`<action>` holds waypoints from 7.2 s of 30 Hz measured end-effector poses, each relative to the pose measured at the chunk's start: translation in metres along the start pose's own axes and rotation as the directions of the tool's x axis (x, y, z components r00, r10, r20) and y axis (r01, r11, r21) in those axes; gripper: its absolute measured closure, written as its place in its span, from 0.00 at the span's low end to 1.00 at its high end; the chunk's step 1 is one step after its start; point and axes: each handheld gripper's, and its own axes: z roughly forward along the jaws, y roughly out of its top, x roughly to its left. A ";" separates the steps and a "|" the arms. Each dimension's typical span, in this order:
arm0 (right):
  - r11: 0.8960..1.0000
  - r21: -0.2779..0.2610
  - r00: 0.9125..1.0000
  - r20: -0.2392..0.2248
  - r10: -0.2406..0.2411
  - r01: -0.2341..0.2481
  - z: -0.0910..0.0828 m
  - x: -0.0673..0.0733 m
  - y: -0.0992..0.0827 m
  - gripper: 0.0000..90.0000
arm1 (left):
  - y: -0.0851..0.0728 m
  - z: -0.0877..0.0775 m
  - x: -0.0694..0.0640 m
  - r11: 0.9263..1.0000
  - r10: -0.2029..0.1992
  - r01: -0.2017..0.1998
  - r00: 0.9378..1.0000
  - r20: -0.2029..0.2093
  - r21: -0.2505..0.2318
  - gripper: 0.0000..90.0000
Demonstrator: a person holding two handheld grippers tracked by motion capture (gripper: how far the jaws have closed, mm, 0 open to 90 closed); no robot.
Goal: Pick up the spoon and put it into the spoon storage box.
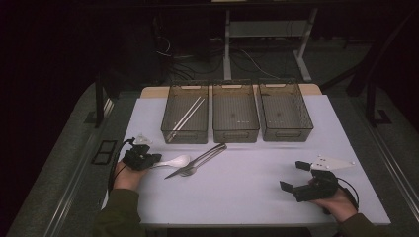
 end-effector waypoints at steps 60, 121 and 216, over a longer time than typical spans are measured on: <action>1.000 0.003 1.000 0.001 -0.003 0.003 0.000 0.000 0.000 0.01 | 0.027 0.022 -0.037 0.997 0.081 -0.076 0.984 0.159 -0.033 0.53; 1.000 -0.005 1.000 -0.002 0.002 -0.003 0.000 -0.001 0.000 0.01 | 0.031 0.001 -0.036 0.987 0.152 -0.142 0.975 0.161 -0.072 0.94; 1.000 -0.009 1.000 0.008 0.007 -0.007 0.000 -0.009 0.000 0.01 | 0.232 0.098 -0.117 0.921 0.356 -0.308 0.913 0.198 -0.239 0.94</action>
